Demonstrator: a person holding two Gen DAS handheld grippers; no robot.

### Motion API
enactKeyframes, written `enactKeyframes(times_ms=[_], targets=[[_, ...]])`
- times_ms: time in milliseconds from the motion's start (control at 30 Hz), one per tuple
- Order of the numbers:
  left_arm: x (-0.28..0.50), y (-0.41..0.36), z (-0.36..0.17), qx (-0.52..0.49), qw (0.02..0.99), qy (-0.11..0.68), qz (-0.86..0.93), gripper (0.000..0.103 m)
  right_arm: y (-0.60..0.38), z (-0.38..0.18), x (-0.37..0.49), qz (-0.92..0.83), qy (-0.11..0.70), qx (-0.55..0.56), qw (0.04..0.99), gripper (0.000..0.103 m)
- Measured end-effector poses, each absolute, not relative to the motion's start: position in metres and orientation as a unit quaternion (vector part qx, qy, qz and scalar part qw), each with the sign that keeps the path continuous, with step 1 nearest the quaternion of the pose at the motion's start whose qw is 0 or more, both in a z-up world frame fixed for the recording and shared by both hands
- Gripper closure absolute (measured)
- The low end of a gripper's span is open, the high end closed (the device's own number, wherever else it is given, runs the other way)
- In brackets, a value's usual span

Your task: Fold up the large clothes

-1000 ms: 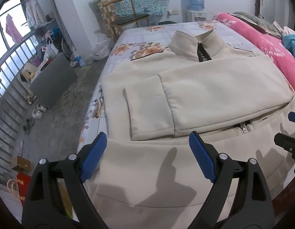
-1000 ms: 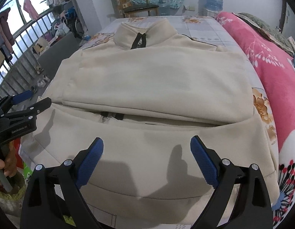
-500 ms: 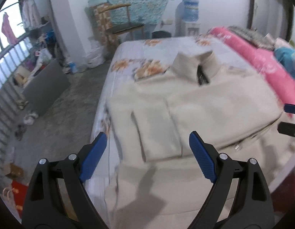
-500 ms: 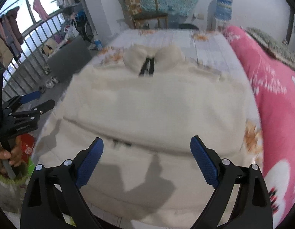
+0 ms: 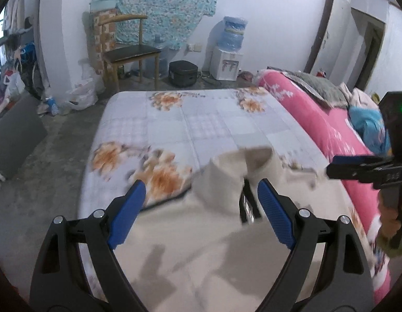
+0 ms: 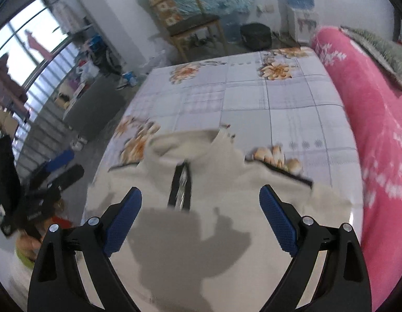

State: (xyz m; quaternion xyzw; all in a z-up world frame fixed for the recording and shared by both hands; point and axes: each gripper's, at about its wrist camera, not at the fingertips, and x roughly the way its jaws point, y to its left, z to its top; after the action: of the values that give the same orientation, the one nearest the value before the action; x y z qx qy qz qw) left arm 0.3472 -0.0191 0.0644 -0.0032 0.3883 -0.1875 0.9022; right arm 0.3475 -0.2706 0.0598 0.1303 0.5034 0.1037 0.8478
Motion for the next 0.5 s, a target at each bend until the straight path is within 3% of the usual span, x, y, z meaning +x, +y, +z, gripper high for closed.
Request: enactKeyframes(times_ms=[200, 300, 400, 467, 500], targets=[[0.421, -0.049, 0.028, -0.02, 0.88, 0.435, -0.189, 0.036, -0.268, 0.024, 0.422, 0.09, 0.524, 0.127, 0.837, 0.026], [0.44, -0.059, 0.002, -0.02, 0.864, 0.467, -0.187, 0.044, -0.268, 0.007, 0.44, 0.081, 0.535, 0.122, 0.832, 0.037], [0.443, -0.066, -0.016, -0.013, 0.85, 0.489, -0.192, 0.06, -0.269, -0.011, 0.448, 0.079, 0.552, 0.118, 0.822, 0.054], [0.439, -0.071, -0.022, -0.005, 0.842, 0.499, -0.205, 0.077, -0.269, -0.02, 0.447, 0.092, 0.56, 0.117, 0.815, 0.073], [0.436, -0.073, -0.02, 0.0, 0.84, 0.498, -0.216, 0.081, -0.269, -0.02, 0.443, 0.103, 0.559, 0.118, 0.814, 0.079]])
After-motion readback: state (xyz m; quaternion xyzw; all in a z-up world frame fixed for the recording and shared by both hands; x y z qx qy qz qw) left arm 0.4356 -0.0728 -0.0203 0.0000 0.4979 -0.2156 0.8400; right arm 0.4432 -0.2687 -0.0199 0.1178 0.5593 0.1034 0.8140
